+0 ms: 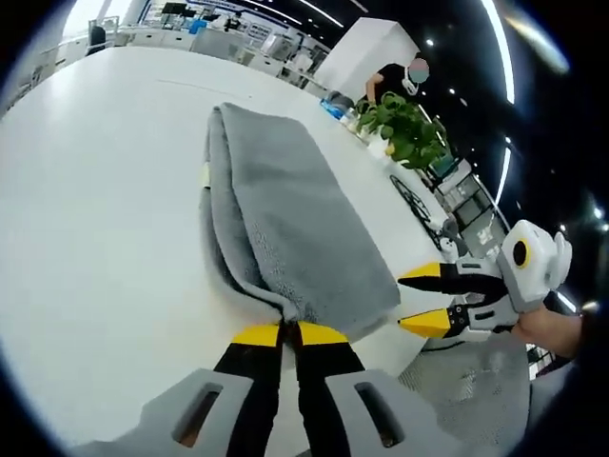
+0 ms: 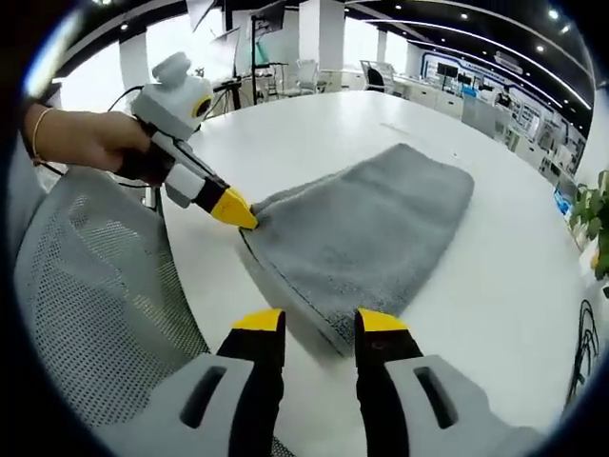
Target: Fold the towel on the table until its edges align and the towel forms a compact rectangular stack.
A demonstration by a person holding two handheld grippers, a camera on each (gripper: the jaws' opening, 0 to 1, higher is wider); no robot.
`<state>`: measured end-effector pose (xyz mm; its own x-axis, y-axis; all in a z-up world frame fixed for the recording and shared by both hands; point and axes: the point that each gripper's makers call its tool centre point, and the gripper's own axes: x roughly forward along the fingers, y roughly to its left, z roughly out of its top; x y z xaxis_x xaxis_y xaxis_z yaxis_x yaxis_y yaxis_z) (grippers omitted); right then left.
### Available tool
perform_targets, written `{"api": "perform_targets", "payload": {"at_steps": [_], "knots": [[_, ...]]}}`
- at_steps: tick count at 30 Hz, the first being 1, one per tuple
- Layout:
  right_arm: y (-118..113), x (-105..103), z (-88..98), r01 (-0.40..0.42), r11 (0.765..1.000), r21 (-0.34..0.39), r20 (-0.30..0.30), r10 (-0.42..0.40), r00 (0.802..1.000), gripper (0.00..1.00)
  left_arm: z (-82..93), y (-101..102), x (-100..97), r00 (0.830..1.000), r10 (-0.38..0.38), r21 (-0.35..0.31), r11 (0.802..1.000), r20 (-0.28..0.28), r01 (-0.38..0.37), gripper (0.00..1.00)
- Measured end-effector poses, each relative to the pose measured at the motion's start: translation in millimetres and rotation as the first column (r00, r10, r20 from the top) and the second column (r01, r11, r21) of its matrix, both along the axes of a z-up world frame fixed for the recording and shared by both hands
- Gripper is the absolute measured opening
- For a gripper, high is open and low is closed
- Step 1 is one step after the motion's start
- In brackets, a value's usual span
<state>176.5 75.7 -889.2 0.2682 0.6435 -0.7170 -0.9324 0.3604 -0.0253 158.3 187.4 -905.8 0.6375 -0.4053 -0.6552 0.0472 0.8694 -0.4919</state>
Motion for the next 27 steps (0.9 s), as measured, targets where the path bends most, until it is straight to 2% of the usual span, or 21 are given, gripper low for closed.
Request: {"api": "perform_targets", "payload": {"at_steps": [2,13,19,27], "knots": [[4.3,-3.6,0.6,-0.010,1.000,0.003,-0.005,0.010,1.000,0.27,0.7,0.3,1.8,1.000,-0.003,0.001,1.000,0.007,0.003,0.05],[35.4,-8.4,-6.6,-0.101,0.994,-0.028,0.057,0.102,0.993,0.26,6.2,2.1,8.2,1.000,-0.004,0.006,1.000,0.026,0.003,0.04],[62.2,-13.5,-14.1,-0.162,0.986,-0.033,0.084,0.165,0.983,0.25,8.1,1.7,10.7,1.000,-0.005,-0.002,1.000,0.028,0.005,0.04],[81.6,-18.5,-19.7,-0.205,0.978,-0.043,0.133,0.209,0.969,0.23,9.8,1.7,13.3,1.000,-0.009,-0.011,1.000,0.027,0.010,0.04]]}}
